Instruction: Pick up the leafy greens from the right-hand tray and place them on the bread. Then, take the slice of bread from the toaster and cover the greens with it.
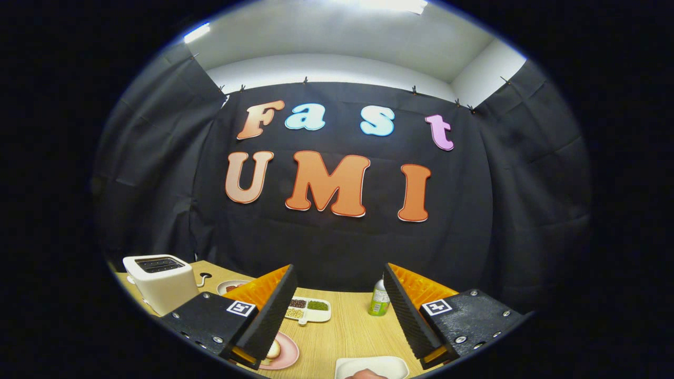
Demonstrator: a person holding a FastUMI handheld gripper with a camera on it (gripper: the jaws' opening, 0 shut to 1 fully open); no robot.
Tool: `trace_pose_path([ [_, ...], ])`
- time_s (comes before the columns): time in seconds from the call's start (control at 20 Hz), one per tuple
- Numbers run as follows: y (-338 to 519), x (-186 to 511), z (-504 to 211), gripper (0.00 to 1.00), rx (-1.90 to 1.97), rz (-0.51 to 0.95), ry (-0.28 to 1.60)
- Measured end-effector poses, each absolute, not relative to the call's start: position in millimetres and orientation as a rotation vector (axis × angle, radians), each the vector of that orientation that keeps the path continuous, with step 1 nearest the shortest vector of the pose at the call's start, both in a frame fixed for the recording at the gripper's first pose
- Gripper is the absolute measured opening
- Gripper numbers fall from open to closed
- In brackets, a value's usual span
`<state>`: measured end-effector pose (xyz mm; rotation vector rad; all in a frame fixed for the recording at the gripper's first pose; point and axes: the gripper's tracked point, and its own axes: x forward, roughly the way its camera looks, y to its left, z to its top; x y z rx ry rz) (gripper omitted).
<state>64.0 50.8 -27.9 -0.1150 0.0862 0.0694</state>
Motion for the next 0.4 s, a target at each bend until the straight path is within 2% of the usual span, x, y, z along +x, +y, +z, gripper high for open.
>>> trace_pose_path([
  [0.4,27.8,54.4,-28.9,0.99,-0.114,0.018,0.048],
])
